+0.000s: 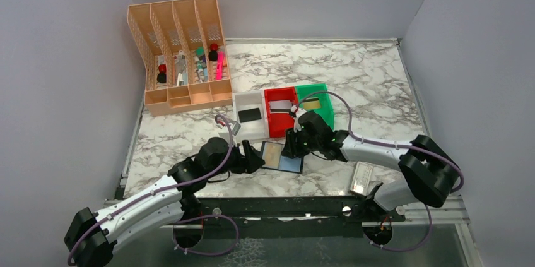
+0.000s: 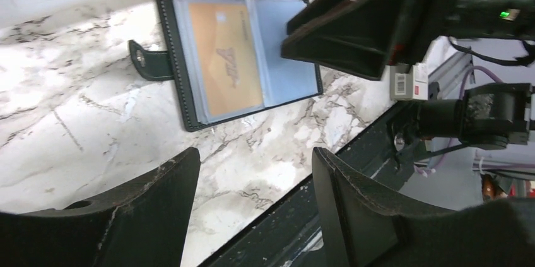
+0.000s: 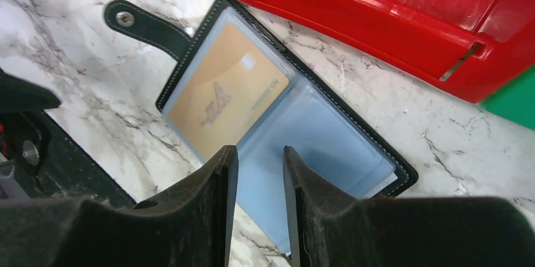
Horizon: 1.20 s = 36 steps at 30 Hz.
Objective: Take the credit cards out of the card holder
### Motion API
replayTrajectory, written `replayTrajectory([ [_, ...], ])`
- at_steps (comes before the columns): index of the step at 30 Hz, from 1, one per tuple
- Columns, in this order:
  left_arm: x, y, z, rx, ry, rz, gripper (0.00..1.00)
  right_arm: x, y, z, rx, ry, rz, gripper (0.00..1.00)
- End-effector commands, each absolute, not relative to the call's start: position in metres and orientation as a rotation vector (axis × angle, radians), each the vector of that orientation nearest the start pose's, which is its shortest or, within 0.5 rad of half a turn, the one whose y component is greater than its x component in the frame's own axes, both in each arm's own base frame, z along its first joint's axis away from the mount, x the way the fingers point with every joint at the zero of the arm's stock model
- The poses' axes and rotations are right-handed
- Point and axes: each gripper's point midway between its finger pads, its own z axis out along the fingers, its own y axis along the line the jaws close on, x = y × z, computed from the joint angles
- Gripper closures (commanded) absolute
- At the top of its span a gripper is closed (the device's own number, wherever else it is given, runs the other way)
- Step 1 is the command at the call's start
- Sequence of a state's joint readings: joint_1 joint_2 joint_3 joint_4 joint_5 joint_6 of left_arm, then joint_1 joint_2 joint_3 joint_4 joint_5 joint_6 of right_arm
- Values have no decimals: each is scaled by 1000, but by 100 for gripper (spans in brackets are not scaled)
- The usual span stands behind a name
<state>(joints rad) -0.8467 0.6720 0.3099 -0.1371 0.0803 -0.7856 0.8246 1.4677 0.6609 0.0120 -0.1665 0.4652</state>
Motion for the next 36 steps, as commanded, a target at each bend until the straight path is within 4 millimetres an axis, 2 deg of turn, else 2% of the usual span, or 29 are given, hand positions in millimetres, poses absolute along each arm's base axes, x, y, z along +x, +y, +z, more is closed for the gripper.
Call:
replayTrajectory([
  [1,156,-221,106,68,2227,-956,32,200,283,53,-494,2439,716,62],
  [6,158,-223,101,96,2248,-937,32,196,295,50,-383,2434,815,62],
  [10,158,-238,104,174,2227,-988,32,197,309,43,-265,2430,920,62],
  [14,167,-249,106,213,2219,-983,32,206,308,28,-137,2448,886,63],
  [20,178,-264,100,263,2235,-961,34,204,305,16,-84,2477,883,69],
  [23,184,-267,92,278,2258,-924,35,200,302,14,-55,2476,900,69],
  [32,195,-265,49,266,2356,-794,39,191,293,-4,48,2532,890,76],
  [36,191,-266,34,264,2404,-789,48,185,299,1,7,2522,964,76],
])
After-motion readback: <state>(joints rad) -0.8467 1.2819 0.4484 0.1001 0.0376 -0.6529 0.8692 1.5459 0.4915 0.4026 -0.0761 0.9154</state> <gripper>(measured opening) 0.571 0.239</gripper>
